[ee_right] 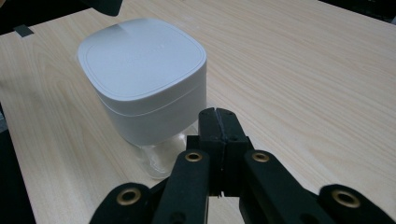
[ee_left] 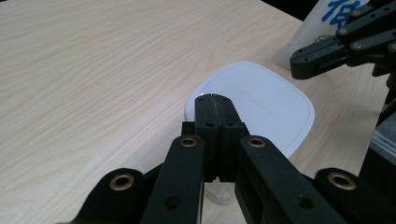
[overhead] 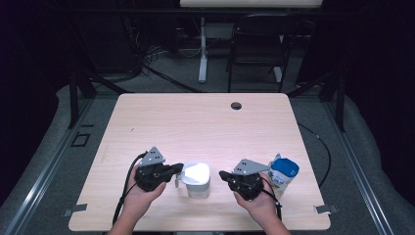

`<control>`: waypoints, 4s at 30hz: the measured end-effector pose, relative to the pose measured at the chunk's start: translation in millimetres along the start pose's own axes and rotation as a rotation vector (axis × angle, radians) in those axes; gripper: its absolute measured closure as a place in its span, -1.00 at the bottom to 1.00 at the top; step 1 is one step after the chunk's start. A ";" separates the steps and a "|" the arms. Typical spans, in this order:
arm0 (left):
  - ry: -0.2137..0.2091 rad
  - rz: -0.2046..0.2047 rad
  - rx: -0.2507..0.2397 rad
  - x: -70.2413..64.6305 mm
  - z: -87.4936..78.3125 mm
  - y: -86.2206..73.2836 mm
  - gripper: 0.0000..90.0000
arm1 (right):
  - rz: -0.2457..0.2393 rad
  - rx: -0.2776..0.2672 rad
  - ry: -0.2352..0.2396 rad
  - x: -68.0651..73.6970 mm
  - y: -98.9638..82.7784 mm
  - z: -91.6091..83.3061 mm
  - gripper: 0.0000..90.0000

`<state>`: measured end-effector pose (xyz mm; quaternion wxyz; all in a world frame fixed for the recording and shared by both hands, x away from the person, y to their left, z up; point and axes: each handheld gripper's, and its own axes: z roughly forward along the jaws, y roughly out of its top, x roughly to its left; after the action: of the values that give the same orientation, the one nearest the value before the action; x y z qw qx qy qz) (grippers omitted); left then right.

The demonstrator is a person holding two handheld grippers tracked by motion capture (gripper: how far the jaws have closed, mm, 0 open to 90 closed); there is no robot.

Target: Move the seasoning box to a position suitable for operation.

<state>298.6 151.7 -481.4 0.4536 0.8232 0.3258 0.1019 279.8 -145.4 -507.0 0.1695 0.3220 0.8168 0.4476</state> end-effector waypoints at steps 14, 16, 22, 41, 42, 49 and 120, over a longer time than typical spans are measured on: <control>0.017 0.008 0.001 -3.6 3.8 -3.9 1.00 | -0.003 -0.001 0.015 5.4 -0.8 3.1 1.00; 0.016 0.005 -0.006 -3.8 4.1 -4.4 1.00 | -0.006 0.001 0.022 6.3 -0.9 3.8 1.00; 0.022 0.009 -0.002 -3.9 3.5 -4.9 1.00 | -0.006 -0.005 0.022 7.2 -0.2 4.6 1.00; 0.015 -0.001 -0.003 -2.1 3.1 -5.6 1.00 | -0.045 0.015 0.060 18.9 0.2 13.0 1.00; 0.015 -0.002 -0.005 -2.2 3.1 -5.6 1.00 | -0.044 0.013 0.067 20.4 -0.1 14.5 1.00; 0.014 -0.005 -0.006 -2.1 3.1 -5.8 1.00 | -0.045 0.008 0.065 20.8 0.1 14.6 1.00; 0.112 -0.041 -0.013 16.8 -23.8 -19.3 0.44 | -0.093 -0.002 0.092 31.5 43.2 18.1 1.00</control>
<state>291.8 185.7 -485.8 0.4422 0.8063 0.3669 0.1407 283.0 -95.8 -480.2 0.1527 0.2627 0.8373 0.4545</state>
